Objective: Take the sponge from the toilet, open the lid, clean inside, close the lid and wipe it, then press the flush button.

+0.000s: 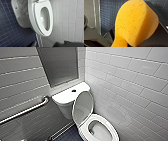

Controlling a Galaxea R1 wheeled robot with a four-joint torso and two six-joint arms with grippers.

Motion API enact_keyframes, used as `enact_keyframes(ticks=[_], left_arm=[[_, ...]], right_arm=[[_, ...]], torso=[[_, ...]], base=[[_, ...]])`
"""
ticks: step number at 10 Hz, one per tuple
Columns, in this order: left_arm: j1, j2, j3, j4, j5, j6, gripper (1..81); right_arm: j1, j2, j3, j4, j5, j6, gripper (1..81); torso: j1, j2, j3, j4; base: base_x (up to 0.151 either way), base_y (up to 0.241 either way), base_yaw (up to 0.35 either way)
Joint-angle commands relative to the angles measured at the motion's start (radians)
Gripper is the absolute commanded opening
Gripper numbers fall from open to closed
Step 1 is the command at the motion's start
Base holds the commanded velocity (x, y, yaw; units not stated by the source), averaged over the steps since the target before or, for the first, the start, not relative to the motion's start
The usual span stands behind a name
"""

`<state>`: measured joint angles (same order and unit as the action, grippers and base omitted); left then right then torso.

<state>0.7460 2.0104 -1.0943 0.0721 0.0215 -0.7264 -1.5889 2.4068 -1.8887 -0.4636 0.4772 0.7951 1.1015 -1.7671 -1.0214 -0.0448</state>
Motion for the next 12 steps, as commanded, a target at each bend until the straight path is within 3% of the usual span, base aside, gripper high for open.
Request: enact_keyframes(ticks=[1,2,4,5,8,12], left_arm=[[0.106,-0.018,0.05,0.242,0.11,0.008,81.1],[0.151,-0.015,0.042,0.279,0.149,0.008,81.1],[0.235,-0.015,0.04,0.346,0.193,0.01,81.1],[0.284,-0.013,0.037,0.385,0.193,0.01,81.1],[0.459,0.01,-0.038,0.52,0.17,0.008,81.1],[0.632,0.151,-0.266,0.601,0.063,0.008,81.1]], right_arm=[[-0.033,-0.038,0.034,0.101,-0.022,-0.022,1.0],[-0.055,-0.041,0.072,0.204,-0.003,-0.135,1.0],[-0.05,-0.058,0.186,0.506,-0.018,-0.469,1.0],[-0.044,-0.073,0.218,0.536,-0.049,-0.53,1.0],[-0.014,-0.125,0.267,0.459,-0.062,-0.531,1.0],[0.15,-0.258,0.467,0.457,-0.054,-0.524,1.0]], torso=[[0.0,0.0,0.0,0.0],[0.0,0.0,0.0,0.0],[0.0,0.0,0.0,0.0],[0.0,0.0,0.0,0.0],[0.0,0.0,0.001,0.0],[0.0,0.0,0.001,0.0]], base=[[0.0,0.0,0.0],[0.0,0.0,0.0],[0.0,0.0,0.0],[0.0,0.0,0.0],[0.0,0.0,0.0],[0.0,0.0,0.0]])
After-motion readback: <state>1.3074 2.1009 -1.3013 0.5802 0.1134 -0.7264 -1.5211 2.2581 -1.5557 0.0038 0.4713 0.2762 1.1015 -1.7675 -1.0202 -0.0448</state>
